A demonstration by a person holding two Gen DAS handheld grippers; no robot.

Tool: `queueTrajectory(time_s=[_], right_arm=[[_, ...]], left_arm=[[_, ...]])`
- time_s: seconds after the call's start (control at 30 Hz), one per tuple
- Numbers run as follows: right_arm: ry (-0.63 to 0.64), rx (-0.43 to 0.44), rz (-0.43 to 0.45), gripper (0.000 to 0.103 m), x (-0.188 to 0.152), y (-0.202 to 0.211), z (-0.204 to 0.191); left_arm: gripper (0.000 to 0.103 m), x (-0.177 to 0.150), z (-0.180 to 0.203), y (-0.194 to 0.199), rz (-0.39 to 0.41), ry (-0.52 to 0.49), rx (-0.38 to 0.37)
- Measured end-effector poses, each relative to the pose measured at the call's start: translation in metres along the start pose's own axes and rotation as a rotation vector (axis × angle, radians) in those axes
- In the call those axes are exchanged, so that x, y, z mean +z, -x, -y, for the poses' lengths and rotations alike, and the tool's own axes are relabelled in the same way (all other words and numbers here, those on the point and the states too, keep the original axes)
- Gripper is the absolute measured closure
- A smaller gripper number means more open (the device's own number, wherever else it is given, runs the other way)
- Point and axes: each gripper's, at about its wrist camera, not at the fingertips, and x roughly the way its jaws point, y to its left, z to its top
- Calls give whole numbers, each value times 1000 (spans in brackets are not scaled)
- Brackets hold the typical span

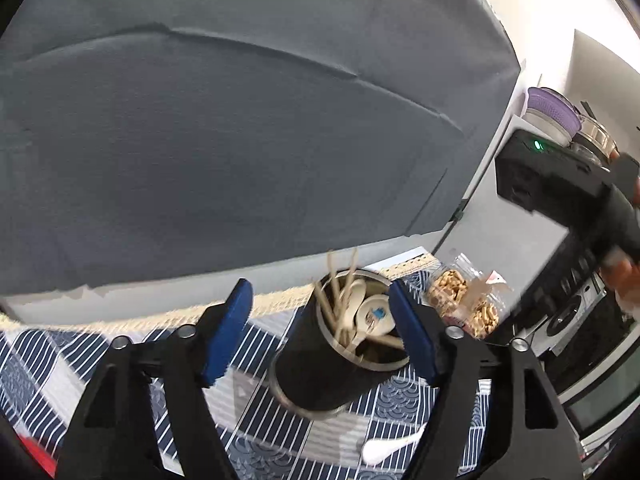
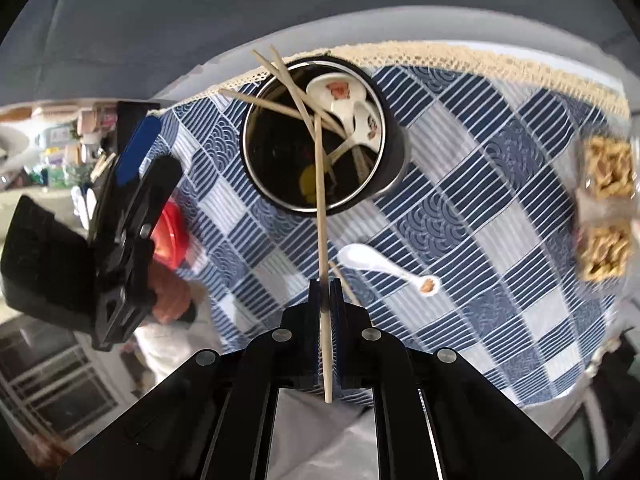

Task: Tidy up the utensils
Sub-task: 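Open both tools to drop the chopsticks into the black cup, then lower both open tools toward the remaining chopsticks on the cloth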

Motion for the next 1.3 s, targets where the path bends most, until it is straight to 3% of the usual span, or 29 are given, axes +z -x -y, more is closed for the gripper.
queueTrajectory(time_s=[0.2,0.4,0.47,0.5,0.53,0.6,0.7,0.73,0.97,1.03,1.3], right_arm=[[56,-47,22,98,17,18,-8],[134,-93,71,93,46,28,-24],[170,-87,93,74,52,31,-27],[181,-82,107,54,53,34,-28],[193,-75,126,48,53,37,-28],[245,-75,162,45,50,44,-29],[292,-51,217,23,39,53,-22],[301,-48,244,20,35,56,-19],[351,-2,351,17,-4,62,6],[374,-33,374,17,-17,60,16],[443,-84,412,17,-61,40,47]], left_arm=[[28,-21,-19,35,7,91,72],[22,-38,-18,64,1,122,218],[17,-42,-17,70,-9,124,249],[16,-46,-16,75,-18,129,273],[15,-49,-14,78,-23,132,287],[14,-55,-16,86,-36,145,323],[10,-65,-11,93,-59,160,365],[10,-67,-10,96,-66,160,378],[10,-90,15,99,-149,138,410],[10,-97,25,99,-174,129,373],[10,-127,47,94,-249,114,384]])
